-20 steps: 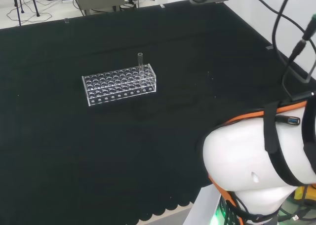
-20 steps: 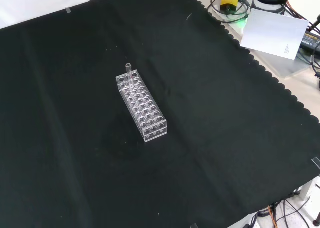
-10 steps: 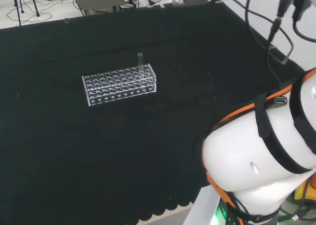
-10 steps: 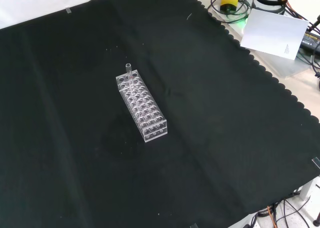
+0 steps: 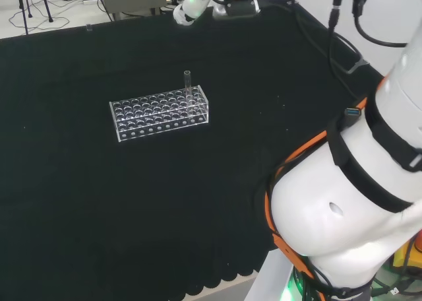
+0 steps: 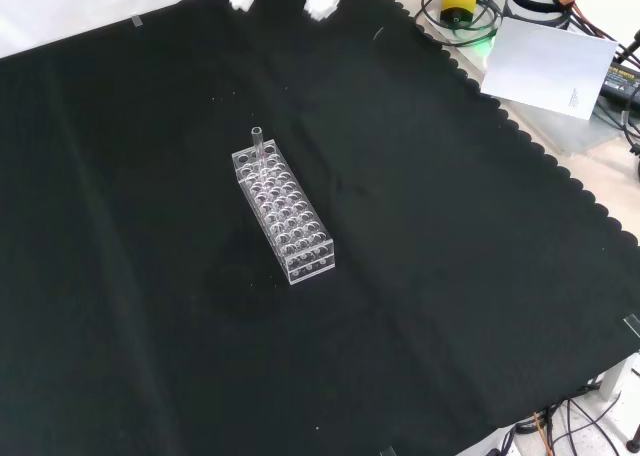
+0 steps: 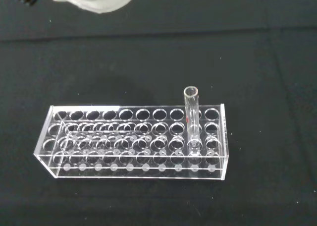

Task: Pick up the test tube.

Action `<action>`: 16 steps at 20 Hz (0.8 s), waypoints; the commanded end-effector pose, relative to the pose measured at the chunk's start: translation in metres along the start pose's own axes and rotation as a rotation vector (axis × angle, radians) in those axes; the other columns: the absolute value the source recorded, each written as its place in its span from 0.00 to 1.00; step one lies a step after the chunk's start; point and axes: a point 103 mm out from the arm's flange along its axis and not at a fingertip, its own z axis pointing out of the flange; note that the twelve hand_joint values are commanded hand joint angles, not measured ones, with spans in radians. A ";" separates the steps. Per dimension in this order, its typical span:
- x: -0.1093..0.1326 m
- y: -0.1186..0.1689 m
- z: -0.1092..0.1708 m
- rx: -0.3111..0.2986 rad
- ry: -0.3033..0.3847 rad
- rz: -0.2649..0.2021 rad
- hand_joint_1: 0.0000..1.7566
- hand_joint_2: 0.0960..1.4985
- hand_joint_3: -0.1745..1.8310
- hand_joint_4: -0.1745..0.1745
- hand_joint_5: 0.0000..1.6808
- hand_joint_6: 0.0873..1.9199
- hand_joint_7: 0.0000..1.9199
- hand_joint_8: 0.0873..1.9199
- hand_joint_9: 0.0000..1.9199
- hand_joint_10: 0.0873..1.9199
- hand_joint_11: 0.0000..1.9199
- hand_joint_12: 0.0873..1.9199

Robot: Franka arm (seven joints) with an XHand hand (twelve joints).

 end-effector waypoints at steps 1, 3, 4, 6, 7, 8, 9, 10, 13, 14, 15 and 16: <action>-0.002 0.044 0.029 0.066 -0.020 0.006 0.48 0.43 0.40 0.07 0.23 0.00 0.15 0.48 0.16 0.48 0.05 0.77; -0.004 0.052 0.039 0.094 -0.029 0.014 0.48 0.43 0.40 0.07 0.23 0.00 0.16 0.48 0.17 0.48 0.06 0.77; -0.004 0.055 0.044 0.106 -0.037 0.016 0.48 0.43 0.40 0.07 0.23 0.00 0.16 0.48 0.17 0.48 0.06 0.77; -0.005 0.059 0.054 0.132 -0.051 0.012 0.48 0.43 0.40 0.06 0.23 0.00 0.16 0.48 0.17 0.48 0.06 0.77; -0.005 0.061 0.058 0.144 -0.057 0.009 0.48 0.43 0.40 0.06 0.23 0.00 0.16 0.48 0.17 0.48 0.06 0.77; -0.005 0.063 0.062 0.155 -0.064 0.007 0.48 0.43 0.40 0.06 0.23 0.00 0.16 0.48 0.17 0.48 0.06 0.77; -0.005 0.065 0.066 0.166 -0.064 0.007 0.48 0.43 0.40 0.07 0.23 0.00 0.16 0.48 0.17 0.48 0.06 0.77; -0.006 0.067 0.070 0.177 -0.059 0.010 0.49 0.43 0.40 0.07 0.23 0.00 0.16 0.48 0.17 0.48 0.06 0.77; -0.008 0.074 0.083 0.212 -0.061 0.014 0.49 0.43 0.40 0.07 0.23 0.00 0.16 0.48 0.17 0.48 0.06 0.77; -0.008 0.076 0.088 0.225 -0.064 0.015 0.49 0.43 0.40 0.07 0.23 0.00 0.16 0.48 0.17 0.48 0.06 0.77; -0.009 0.079 0.093 0.235 -0.068 0.016 0.49 0.43 0.40 0.07 0.23 0.00 0.16 0.48 0.17 0.48 0.06 0.77; -0.010 0.082 0.097 0.244 -0.071 0.019 0.49 0.43 0.40 0.07 0.23 0.00 0.16 0.48 0.17 0.48 0.06 0.77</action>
